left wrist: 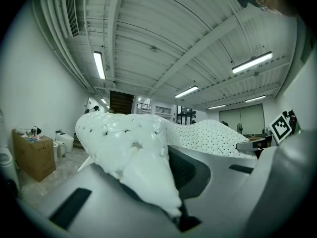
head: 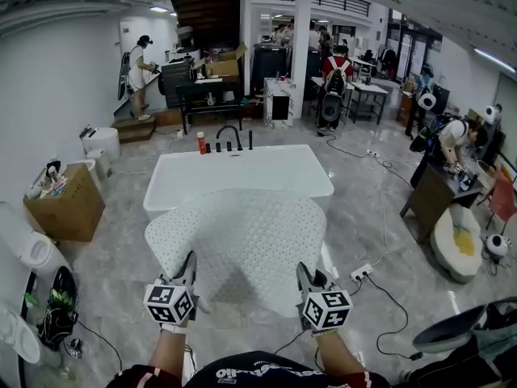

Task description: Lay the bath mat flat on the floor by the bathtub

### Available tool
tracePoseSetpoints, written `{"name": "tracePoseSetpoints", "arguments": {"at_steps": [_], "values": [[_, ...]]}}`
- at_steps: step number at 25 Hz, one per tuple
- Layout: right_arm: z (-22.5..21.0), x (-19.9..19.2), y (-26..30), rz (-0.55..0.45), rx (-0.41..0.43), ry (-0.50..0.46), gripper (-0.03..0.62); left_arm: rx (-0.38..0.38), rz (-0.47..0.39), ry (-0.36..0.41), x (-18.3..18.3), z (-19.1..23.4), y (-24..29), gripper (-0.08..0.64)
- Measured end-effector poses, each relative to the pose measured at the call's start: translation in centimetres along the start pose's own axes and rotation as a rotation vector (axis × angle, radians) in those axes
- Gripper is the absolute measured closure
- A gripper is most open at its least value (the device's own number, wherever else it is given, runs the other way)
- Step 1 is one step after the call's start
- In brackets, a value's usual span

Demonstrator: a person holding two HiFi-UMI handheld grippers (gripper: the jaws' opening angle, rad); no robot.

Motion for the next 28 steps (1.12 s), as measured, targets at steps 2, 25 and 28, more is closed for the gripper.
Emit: {"name": "tracePoseSetpoints", "arguments": {"at_steps": [2,25,28], "values": [[-0.7,-0.3,-0.6,-0.002,0.001,-0.001,0.543,0.007,0.002,0.004,-0.3,-0.8,0.0,0.532],[-4.5,-3.1,2.0,0.077,0.034,0.039,0.543,0.048,0.066,0.069,-2.4,-3.0,3.0,0.532],[-4.4,-3.0,3.2,0.092,0.025,0.038,0.543,0.046,0.072,0.076,-2.3,-2.0,4.2,0.532]]}}
Point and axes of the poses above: the fingertips, and each gripper's own axes: y forward along the fingers, z to its left, x out of its top, the point moved 10 cm from there along -y, backward along the fingers, and after that the axes turned 3 degrees about z, right-handed, at the moved point
